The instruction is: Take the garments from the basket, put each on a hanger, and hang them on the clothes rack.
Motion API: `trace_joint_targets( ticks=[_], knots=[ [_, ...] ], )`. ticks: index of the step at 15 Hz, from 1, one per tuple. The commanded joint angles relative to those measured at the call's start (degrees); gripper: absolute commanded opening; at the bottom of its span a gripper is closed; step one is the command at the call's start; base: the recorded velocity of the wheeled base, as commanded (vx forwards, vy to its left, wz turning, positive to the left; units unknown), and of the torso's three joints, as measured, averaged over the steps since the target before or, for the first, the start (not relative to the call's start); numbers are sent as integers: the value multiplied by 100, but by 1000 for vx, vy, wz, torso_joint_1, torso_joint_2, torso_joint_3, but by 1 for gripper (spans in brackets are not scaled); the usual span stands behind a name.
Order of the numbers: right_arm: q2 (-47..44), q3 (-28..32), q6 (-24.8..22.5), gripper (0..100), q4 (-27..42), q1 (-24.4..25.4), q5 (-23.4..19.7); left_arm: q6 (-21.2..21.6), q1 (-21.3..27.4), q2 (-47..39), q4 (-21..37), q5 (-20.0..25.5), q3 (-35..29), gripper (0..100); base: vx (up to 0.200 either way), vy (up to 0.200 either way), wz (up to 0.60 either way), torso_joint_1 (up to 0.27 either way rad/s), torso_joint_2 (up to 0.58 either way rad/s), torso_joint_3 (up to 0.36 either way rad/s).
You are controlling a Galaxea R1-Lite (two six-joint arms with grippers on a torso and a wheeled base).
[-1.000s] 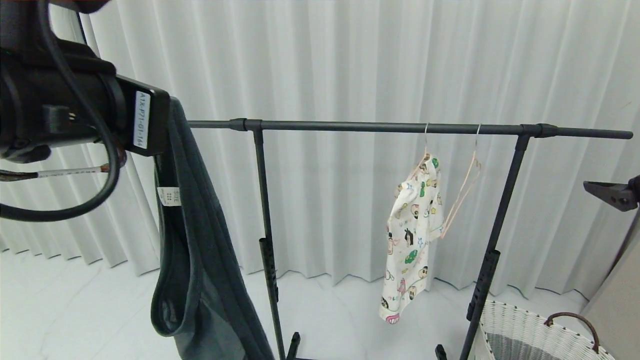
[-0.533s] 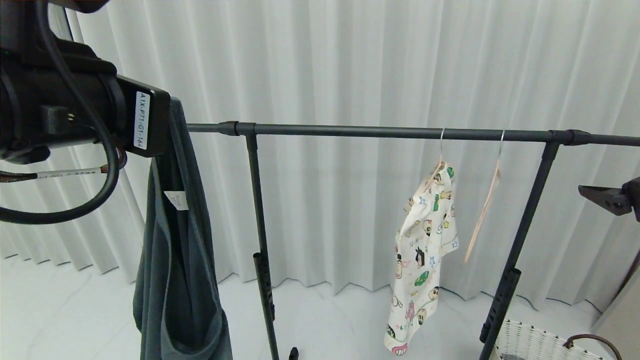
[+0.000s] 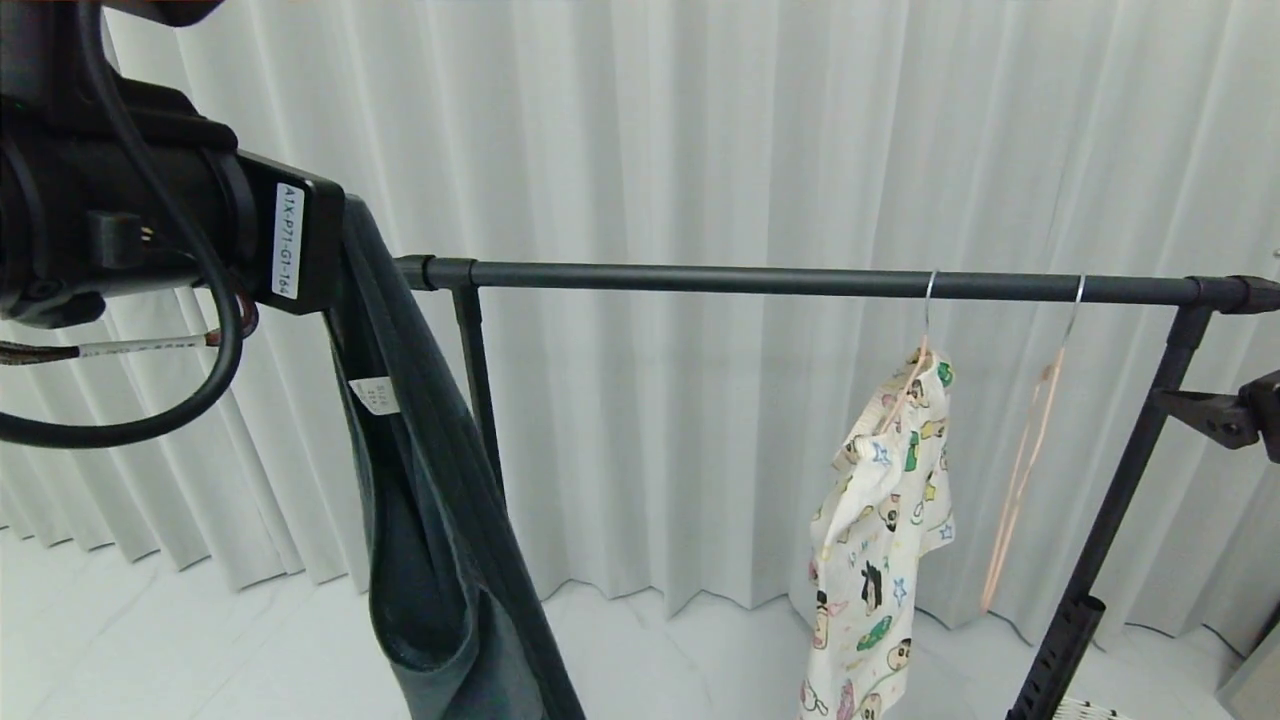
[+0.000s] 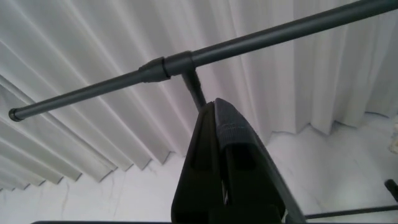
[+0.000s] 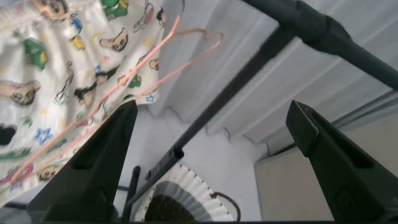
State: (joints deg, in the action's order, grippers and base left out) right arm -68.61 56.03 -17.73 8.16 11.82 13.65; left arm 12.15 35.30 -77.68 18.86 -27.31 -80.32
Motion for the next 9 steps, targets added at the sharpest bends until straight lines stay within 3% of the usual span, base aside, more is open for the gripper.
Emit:
trace_joint_targets(
  ticks=[1, 5, 9],
  knots=[
    [-223, -92, 111, 100, -25, 39, -3, -3, -6, 7, 4, -3, 17, 0, 0, 0, 0, 0, 0, 0],
    [-794, -198, 929, 100, -306, 848, 85, -11, -6, 7, 4, -3, 43, 0, 0, 0, 0, 0, 0, 0],
    [-1216, -206, 1359, 100, -306, 997, 603, -20, -6, 16, 4, -3, 43, 0, 0, 0, 0, 0, 0, 0]
  ],
)
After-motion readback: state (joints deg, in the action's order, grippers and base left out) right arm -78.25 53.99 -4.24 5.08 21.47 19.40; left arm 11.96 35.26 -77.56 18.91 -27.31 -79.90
